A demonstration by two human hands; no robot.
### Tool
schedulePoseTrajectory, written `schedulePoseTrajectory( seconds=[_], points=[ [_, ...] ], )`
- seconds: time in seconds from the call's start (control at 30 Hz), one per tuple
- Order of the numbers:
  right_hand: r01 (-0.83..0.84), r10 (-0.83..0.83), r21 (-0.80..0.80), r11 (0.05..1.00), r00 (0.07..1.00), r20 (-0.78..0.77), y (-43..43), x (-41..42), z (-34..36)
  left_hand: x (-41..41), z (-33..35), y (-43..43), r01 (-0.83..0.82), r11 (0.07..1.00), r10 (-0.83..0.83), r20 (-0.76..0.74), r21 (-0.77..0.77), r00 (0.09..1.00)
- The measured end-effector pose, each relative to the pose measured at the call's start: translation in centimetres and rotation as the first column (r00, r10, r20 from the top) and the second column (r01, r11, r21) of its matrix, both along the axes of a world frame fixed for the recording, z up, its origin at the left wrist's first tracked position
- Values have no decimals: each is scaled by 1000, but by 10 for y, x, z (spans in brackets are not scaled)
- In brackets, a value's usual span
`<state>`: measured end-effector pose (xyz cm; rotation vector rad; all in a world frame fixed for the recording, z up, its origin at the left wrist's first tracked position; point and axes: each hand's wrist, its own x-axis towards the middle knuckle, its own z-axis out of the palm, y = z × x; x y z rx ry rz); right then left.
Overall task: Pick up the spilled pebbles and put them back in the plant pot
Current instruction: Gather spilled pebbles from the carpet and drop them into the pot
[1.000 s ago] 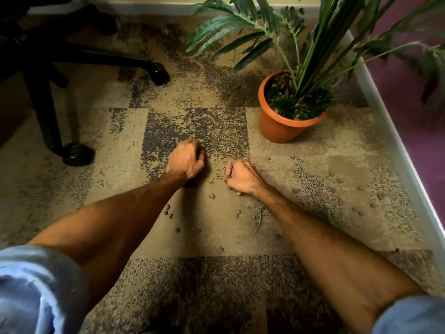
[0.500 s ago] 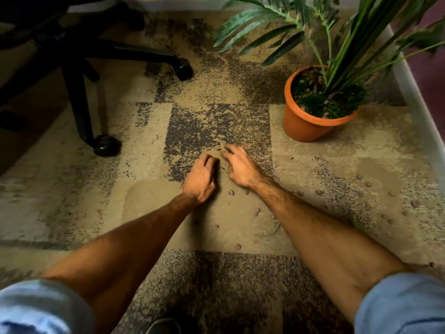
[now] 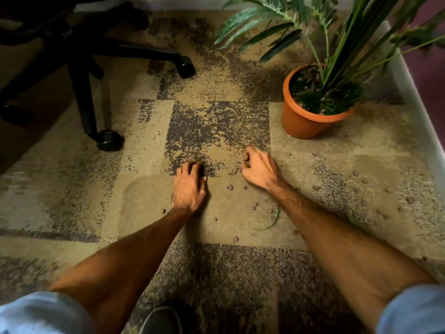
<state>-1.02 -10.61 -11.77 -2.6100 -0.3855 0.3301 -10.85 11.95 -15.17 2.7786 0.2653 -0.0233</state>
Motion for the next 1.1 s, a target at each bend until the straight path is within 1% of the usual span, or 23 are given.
schedulePoseTrajectory(
  seconds=[0.07, 0.17, 0.23, 0.33, 0.4, 0.47, 0.57, 0.63, 0.67, 0.77, 0.83, 0.93, 1.03, 1.1],
  points=[
    [-84, 78, -55, 995, 991, -105, -3, -1, -2, 2, 3, -3, -23, 999, 23, -5, -31, 1000],
    [-185, 172, -73, 980, 972, -163, 2, -7, -7, 10, 9, -6, 43, 995, -46, -39, -85, 998],
    [-202, 185, -68, 977, 962, -199, 8, -10, -7, 19, 14, -8, 56, 993, -64, -72, -108, 995],
    [-191, 175, -49, 980, 957, -230, 19, -12, -8, 34, 19, -11, 14, 994, -25, -103, -105, 994],
    [-207, 196, -31, 978, 957, -214, 24, -12, -9, 41, 23, -12, 19, 992, -33, -105, -128, 994],
    [-295, 287, -33, 955, 946, -153, 27, -14, -8, 44, 25, -13, 34, 988, -48, -91, -150, 995],
    [-474, 474, -132, 870, 880, -32, 29, -16, -2, 44, 27, -15, 42, 990, -52, -72, -135, 996],
    [-522, 531, -182, 833, 847, 0, 27, -16, 1, 44, 29, -15, 29, 989, -42, -84, -145, 996],
    [-521, 531, -190, 832, 847, 3, 24, -16, 3, 45, 30, -16, 31, 989, -47, -103, -145, 994],
    [-490, 493, -149, 859, 870, -18, 9, -15, 5, 49, 34, -17, 89, 991, -105, -160, -103, 981],
    [-483, 484, -127, 867, 875, -20, 2, -17, 6, 52, 36, -20, 131, 987, -144, -154, -94, 978],
    [-454, 458, -143, 879, 889, -13, -3, -21, 5, 54, 37, -26, 163, 984, -173, -144, -74, 974],
    [-418, 418, -142, 897, 908, -31, -2, -22, 4, 58, 38, -28, 131, 986, -145, -155, -100, 977],
    [-364, 355, -103, 926, 930, -95, -3, -19, 1, 62, 39, -27, 42, 983, -75, -184, -178, 980]
  ],
)
